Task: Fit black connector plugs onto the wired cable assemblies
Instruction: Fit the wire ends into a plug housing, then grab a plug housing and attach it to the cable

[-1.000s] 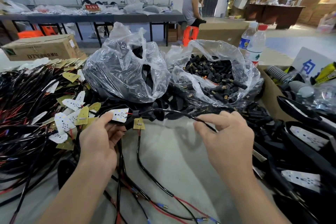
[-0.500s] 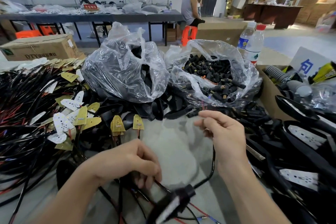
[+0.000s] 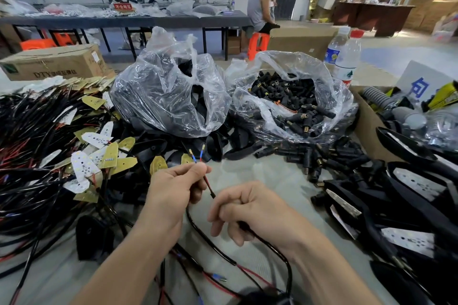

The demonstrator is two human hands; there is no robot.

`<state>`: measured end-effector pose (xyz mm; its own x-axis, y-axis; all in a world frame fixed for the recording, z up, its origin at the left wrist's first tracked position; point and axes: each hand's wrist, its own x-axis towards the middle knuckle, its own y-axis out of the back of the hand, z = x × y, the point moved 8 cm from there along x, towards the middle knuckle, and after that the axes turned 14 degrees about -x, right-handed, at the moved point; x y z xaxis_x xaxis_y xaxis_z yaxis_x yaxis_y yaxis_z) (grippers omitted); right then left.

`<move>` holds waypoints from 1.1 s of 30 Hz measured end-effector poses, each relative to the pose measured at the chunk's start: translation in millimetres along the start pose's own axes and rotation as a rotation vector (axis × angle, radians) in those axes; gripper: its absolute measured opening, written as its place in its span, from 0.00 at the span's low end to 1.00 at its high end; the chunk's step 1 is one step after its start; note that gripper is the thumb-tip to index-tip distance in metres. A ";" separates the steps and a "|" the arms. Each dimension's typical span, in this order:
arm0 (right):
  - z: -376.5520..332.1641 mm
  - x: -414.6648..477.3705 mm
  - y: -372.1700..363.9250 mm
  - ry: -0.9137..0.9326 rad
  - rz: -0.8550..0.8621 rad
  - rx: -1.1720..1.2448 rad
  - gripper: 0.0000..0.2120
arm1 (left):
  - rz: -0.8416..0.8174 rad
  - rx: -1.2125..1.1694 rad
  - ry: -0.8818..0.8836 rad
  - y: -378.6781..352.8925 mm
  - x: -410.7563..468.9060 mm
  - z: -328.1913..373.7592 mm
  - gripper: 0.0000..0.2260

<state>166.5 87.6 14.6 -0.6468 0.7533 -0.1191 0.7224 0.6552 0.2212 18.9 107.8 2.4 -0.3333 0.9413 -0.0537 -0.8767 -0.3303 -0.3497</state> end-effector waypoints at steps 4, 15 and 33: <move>5.8 -8.4 -10.2 -0.035 -0.223 0.105 0.14 | 0.054 0.043 -0.087 -5.0 -7.7 -3.7 0.14; 19.9 -31.4 115.7 -0.379 0.970 -0.888 0.38 | 0.016 0.243 -0.098 0.2 0.1 -15.5 0.16; 31.8 -13.6 113.3 -0.367 0.869 -1.120 0.17 | -0.053 0.541 -0.125 -11.0 -12.2 -21.0 0.11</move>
<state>264.9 153.5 10.5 0.1044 0.9639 0.2451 0.1695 -0.2600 0.9506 39.9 101.4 -12.8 -0.2936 0.9531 0.0739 -0.9355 -0.3024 0.1826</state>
